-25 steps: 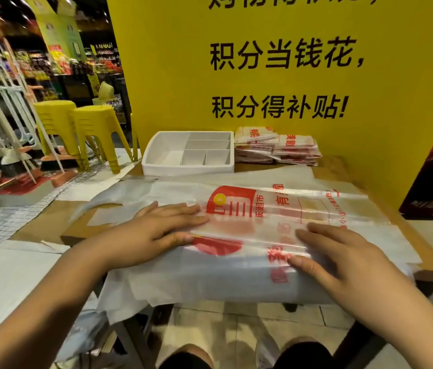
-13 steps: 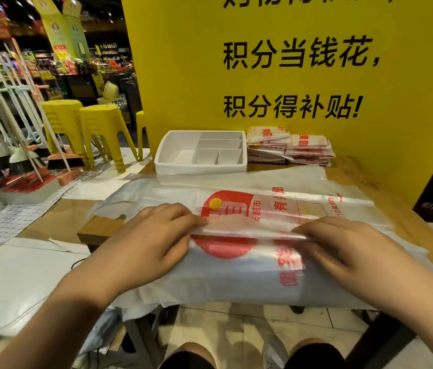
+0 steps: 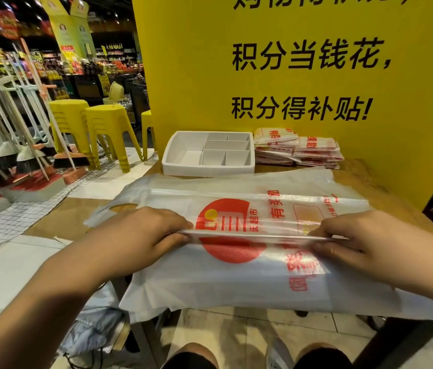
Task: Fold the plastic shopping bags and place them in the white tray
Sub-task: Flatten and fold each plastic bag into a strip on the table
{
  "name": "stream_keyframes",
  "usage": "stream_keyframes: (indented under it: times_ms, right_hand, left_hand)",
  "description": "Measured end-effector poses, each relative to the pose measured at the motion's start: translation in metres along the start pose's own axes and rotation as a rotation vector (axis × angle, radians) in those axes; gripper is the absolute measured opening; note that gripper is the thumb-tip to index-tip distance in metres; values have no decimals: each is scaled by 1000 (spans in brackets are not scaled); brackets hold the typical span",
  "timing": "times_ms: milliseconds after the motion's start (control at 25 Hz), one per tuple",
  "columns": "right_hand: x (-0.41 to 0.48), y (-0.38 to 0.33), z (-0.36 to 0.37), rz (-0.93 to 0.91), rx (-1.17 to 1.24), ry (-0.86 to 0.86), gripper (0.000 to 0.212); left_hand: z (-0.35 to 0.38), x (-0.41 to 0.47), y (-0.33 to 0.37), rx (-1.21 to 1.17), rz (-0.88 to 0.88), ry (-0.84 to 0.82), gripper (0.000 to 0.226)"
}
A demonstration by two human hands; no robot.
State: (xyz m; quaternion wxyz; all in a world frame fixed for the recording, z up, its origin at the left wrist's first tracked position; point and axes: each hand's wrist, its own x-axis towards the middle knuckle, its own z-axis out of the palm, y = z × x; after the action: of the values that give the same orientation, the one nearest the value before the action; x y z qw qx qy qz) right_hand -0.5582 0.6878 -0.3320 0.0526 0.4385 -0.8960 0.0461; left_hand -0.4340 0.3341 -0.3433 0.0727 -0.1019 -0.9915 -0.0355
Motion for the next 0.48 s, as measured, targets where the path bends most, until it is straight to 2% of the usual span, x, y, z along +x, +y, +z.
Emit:
stream_keyframes:
  times_ms: [80,240,360,480]
  right_hand:
    - [-1,1,-4,16,12,-30,28]
    - [15,7,-14,36,52,-52,25]
    - [40,14,-23,49,74,-88,27]
    - [63,23,-21,141,15,-93,36]
  left_hand:
    - [-2,0,0,-10,-16,-21,60]
    - [-18,17,-6,-48,-104,-71,23]
    - [-30,46,-23,-98,-129,-83,29]
    - [-27,69,-36,-105,-222,-71,36]
